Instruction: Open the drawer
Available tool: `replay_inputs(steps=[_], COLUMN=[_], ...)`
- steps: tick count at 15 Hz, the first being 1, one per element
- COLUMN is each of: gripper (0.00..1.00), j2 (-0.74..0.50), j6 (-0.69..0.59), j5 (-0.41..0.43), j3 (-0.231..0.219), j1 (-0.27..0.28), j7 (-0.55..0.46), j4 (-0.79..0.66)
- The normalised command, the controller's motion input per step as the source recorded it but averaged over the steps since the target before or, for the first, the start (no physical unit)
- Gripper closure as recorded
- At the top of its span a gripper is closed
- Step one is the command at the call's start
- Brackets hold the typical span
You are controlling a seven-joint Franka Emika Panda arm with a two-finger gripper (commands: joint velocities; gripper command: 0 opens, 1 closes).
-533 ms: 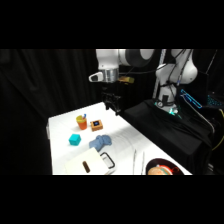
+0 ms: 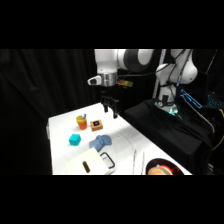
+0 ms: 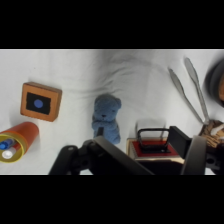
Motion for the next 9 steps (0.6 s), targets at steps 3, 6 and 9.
replay_inputs(steps=[3, 6, 9], gripper=[0.0, 0.0, 0.0], j2=[0.2, 0.22, 0.24], j6=[0.24, 0.21, 0.2], j5=[-0.031, -0.049, -0.083], j3=[0.058, 0.065, 0.057], j1=[0.025, 0.048, 0.066], j7=[0.18, 0.19, 0.21], j4=[0.16, 0.2, 0.24])
